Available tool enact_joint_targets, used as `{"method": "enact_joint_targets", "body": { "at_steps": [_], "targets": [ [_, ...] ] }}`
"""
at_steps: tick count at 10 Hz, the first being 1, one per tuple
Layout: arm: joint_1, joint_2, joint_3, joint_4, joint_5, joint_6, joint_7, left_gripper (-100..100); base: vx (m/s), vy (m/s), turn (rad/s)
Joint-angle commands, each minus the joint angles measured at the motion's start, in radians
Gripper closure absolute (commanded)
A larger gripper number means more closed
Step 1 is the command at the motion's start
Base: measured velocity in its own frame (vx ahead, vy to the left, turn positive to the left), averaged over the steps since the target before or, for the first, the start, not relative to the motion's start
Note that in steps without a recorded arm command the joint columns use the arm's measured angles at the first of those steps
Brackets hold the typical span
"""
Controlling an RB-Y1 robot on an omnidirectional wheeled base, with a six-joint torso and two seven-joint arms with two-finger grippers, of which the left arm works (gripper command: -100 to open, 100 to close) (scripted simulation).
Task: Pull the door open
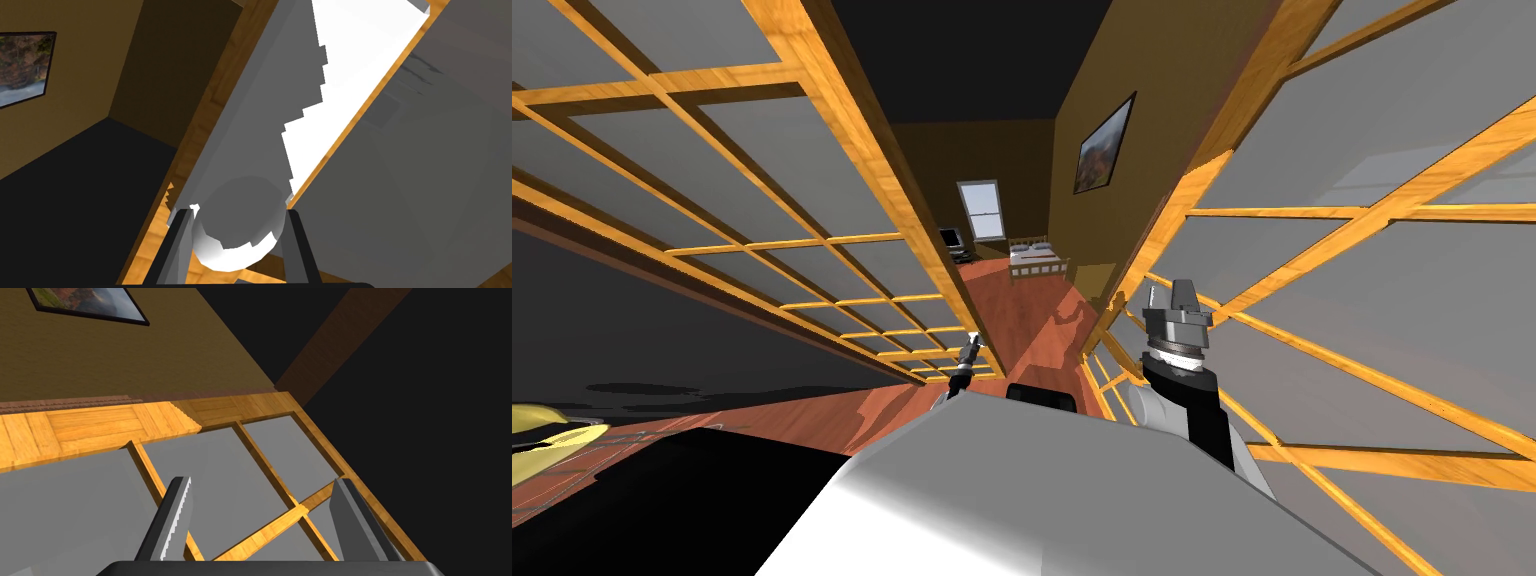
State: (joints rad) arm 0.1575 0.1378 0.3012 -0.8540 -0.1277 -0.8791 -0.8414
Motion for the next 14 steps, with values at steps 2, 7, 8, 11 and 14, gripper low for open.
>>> {"method": "enact_joint_targets", "body": {
  "at_steps": [2, 7, 8, 11, 14],
  "targets": [
    [0.0, -0.009, -0.022, -0.006, 0.02, -0.003, 0.057, 100, -0.057, 0.013, -0.035],
    [-0.001, -0.008, -0.053, -0.012, 0.073, -0.004, 0.173, 100, -0.055, 0.012, -0.036],
    [-0.001, -0.008, -0.063, -0.014, 0.091, -0.005, 0.212, 100, -0.05, 0.016, -0.05],
    [-0.001, -0.008, -0.085, -0.018, 0.129, -0.006, 0.287, 100, -0.063, 0.014, -0.04],
    [-0.001, -0.008, -0.097, -0.02, 0.149, -0.006, 0.333, 100, -0.046, 0.012, -0.033]
  ]
}}
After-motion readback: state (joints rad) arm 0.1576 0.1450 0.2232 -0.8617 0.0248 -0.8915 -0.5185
